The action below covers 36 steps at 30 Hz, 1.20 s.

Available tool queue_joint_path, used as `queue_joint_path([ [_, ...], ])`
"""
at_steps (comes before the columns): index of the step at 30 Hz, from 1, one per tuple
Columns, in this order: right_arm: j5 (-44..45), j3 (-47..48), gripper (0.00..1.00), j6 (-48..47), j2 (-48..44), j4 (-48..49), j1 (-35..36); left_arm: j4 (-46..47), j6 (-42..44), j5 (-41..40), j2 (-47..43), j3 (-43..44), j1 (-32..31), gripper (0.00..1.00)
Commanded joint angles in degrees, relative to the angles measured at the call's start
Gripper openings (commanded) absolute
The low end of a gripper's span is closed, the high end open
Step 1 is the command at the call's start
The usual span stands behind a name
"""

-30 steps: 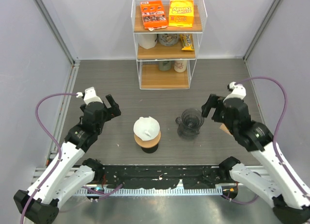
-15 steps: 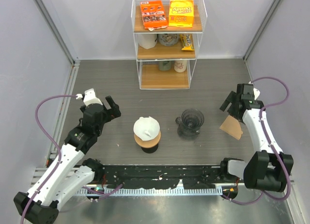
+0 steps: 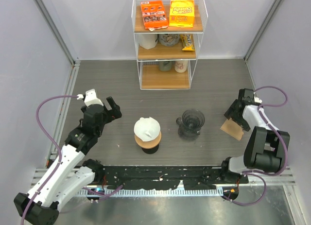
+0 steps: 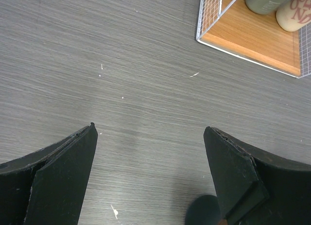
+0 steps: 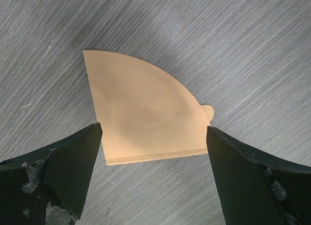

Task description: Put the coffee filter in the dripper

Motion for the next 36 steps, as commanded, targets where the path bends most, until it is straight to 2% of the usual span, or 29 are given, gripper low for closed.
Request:
queue_joint_path([
  [1,0.39,-0.07,0.95,0.48,2.68,4.18,-0.46,2.87,0.55,-0.47,-1.0,-0.08,0.6,1.0],
  [8,-1.63,-3.41,0.95,1.44,4.88,7.25,-0.46,2.34,0.47,-1.0,-1.0,0.09,0.86,1.0],
  [17,-2.95,-5.6,1.0,1.36,6.91,9.27,-0.37,2.08,0.38,-1.52,-1.62,0.0,1.04,0.99],
  [28,-6.56,-6.93,0.6,0.39,5.77,11.56,-0.37,2.07,0.29,-1.61,-2.41,-0.44,1.13,0.99],
  [34,-8.75,-7.28,0.47,-0.23,5.24,12.7,-0.37,1.99,0.2,-1.7,-2.58,-0.43,1.13,1.0],
  [36,-9.72,-7.28,0.39,-0.49,4.89,13.06,-0.37,1.9,0.2,-1.79,-2.58,-0.35,1.21,1.0],
])
